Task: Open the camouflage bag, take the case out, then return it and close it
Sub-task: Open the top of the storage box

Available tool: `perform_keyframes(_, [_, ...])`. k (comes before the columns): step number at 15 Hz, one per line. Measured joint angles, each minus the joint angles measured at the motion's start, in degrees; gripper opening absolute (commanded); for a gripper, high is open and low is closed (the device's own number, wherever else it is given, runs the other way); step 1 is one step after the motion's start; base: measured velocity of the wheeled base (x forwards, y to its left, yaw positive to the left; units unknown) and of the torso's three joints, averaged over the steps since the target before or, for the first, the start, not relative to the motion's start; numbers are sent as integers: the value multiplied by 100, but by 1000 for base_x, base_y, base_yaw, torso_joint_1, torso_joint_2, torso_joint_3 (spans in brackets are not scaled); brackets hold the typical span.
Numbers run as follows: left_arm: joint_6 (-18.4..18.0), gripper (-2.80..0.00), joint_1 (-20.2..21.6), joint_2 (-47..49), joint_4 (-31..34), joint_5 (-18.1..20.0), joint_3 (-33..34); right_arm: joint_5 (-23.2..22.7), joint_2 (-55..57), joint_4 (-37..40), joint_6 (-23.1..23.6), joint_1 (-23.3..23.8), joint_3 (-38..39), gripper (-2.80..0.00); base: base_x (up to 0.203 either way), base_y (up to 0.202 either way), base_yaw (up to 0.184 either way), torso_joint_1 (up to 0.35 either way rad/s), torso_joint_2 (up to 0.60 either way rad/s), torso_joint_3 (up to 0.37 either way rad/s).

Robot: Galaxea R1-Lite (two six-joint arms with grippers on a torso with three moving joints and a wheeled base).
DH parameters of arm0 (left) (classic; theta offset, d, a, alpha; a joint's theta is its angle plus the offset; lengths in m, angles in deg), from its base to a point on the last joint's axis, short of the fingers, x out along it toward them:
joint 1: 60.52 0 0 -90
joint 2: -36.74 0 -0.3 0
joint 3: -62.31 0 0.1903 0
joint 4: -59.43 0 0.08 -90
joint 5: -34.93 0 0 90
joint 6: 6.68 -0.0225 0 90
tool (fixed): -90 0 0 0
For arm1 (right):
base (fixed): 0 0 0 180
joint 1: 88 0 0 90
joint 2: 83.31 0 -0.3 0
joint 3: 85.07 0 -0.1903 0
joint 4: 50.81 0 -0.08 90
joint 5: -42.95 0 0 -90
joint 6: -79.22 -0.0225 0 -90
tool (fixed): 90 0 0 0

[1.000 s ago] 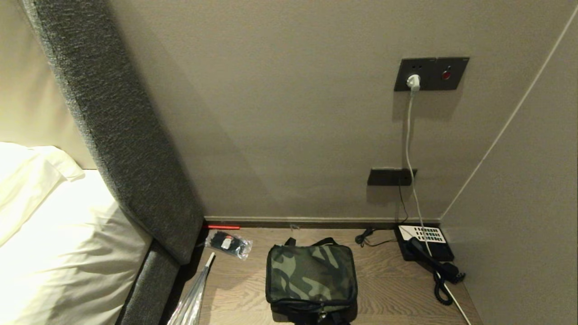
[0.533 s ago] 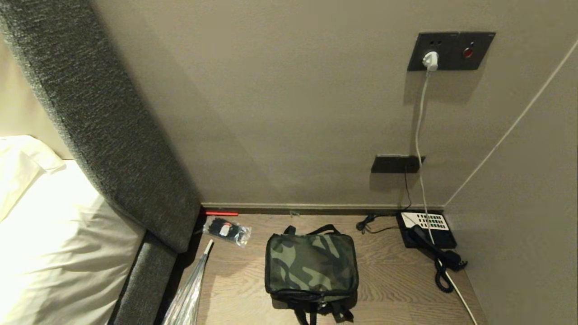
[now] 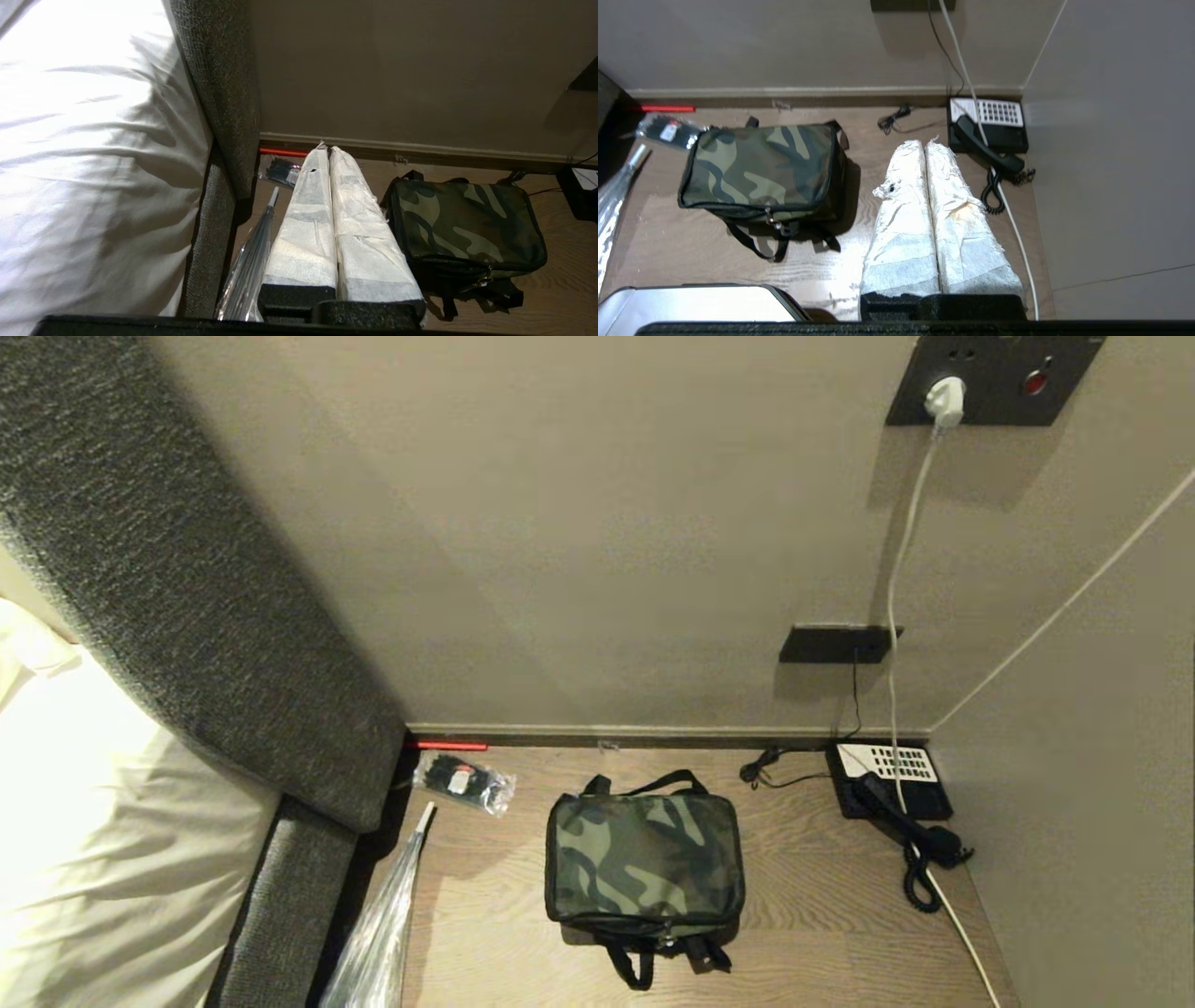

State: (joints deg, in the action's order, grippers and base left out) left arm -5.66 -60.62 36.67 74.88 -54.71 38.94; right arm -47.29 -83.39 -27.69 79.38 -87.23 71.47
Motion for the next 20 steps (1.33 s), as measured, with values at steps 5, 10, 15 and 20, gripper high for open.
perform_keyframes(5, [5,-280,0,0,0,0,0,2,0,0,0,2,0,-280,0,0,0,2,4,-195])
perform_keyframes(10, [10,-280,0,0,-2,-2,0,1,0,0,-1,0,0,-280,0,0,0,3,4,-195])
perform_keyframes(15, [10,-280,0,0,-2,0,0,0,0,-2,0,0,0,-280,0,0,0,2,-1,-192])
perform_keyframes(20, [14,-280,0,0,-2,-2,0,0,2,0,0,5,0,-280,0,0,0,4,4,-197])
